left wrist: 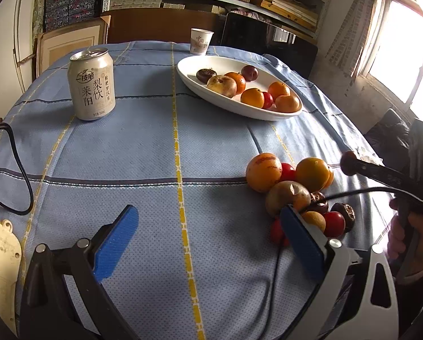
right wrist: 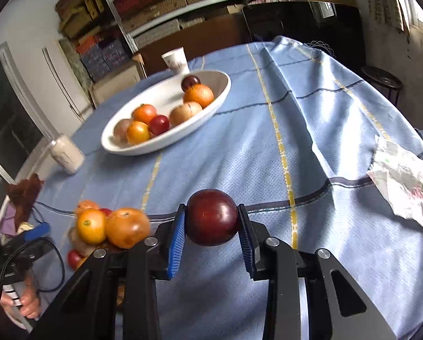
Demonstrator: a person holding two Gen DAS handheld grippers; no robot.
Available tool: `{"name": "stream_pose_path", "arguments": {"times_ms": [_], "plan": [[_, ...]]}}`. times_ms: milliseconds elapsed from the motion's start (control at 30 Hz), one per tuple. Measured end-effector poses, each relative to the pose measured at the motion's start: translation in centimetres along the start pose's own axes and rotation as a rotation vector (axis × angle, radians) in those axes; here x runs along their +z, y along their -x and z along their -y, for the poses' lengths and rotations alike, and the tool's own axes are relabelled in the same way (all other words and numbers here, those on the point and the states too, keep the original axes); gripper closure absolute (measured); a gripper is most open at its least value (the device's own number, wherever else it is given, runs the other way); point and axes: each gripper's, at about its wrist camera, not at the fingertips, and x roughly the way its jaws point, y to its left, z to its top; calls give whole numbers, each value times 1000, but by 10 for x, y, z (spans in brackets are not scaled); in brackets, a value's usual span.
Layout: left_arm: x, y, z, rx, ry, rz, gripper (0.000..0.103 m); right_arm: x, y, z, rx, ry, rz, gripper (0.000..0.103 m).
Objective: Organize fruits
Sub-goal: 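Grasp a dark brown fruit with the left gripper while the right gripper holds the plum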
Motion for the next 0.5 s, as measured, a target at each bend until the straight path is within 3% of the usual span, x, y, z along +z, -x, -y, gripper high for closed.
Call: {"name": "stream_pose_path", "arguments": {"times_ms": [133,233,400,500], "plan": [[0,11,-2,-60,7,42,5,-21,34,-7,113,29,36,68],[-2,20,-2,-43,14,73,5,-39,70,-12,181,80,75,68],[-17,25,35,-90,-42,16,5,-53,99,-13,173,108,117,68],[-30,27,62,-63,-110,9,6,-59,98,-8,175,89,115,68]]}}
